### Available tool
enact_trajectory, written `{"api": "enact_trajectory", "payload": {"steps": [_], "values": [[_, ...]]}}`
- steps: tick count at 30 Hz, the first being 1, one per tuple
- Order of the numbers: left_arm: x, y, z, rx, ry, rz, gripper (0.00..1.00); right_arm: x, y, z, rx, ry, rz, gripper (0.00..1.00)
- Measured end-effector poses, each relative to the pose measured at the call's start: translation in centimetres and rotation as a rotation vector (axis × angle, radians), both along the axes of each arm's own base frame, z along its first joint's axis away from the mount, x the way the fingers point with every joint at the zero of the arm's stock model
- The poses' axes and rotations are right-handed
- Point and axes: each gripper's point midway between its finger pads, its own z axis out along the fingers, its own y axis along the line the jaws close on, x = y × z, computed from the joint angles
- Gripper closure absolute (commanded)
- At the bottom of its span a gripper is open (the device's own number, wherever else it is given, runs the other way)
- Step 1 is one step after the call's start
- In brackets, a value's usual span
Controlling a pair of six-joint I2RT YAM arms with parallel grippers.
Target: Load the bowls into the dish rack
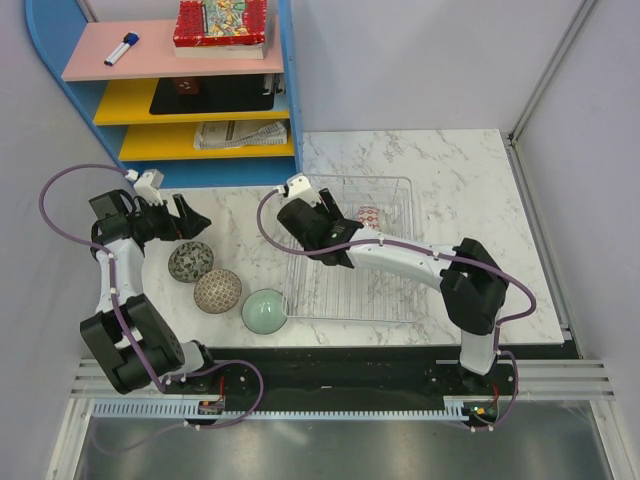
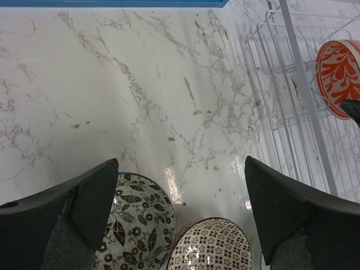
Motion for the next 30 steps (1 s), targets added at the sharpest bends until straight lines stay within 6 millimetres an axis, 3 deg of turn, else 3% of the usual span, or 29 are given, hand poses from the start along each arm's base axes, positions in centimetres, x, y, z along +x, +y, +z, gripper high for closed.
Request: {"api": "enact_trajectory", "payload": {"steps": [6,14,21,24,25,30], "values": [[0.0,0.0,0.0,-0.001,-0.001,0.0,0.0,0.6,0.3,0.0,0.037,-0.003,-0.003,1.0],[0.0,0.0,0.0,-0.001,-0.001,-0.001,0.0,0.9,1.1,-2.9,0.067,0.056,-0.006,1.0],[0.0,0.0,0.0,-0.002,-0.002,-0.003,0.0,1.1,1.2,-4.0,0.122,0.101,-0.023,0.99],[0.0,0.0,0.1,-0.002,-0.003,-0.003,0.0,1.2,1.1,-4.4,0.152,0.126,-0.029,0.75],[0.0,0.0,0.1,-0.001,-0.003,-0.003,0.0,1.2,1.1,-4.4,0.155,0.127,-0.03,0.55],[0.0,0.0,0.0,0.003,-0.005,-0.006,0.0,1.2,1.1,-4.3,0.16,0.135,-0.025,0.06]]}}
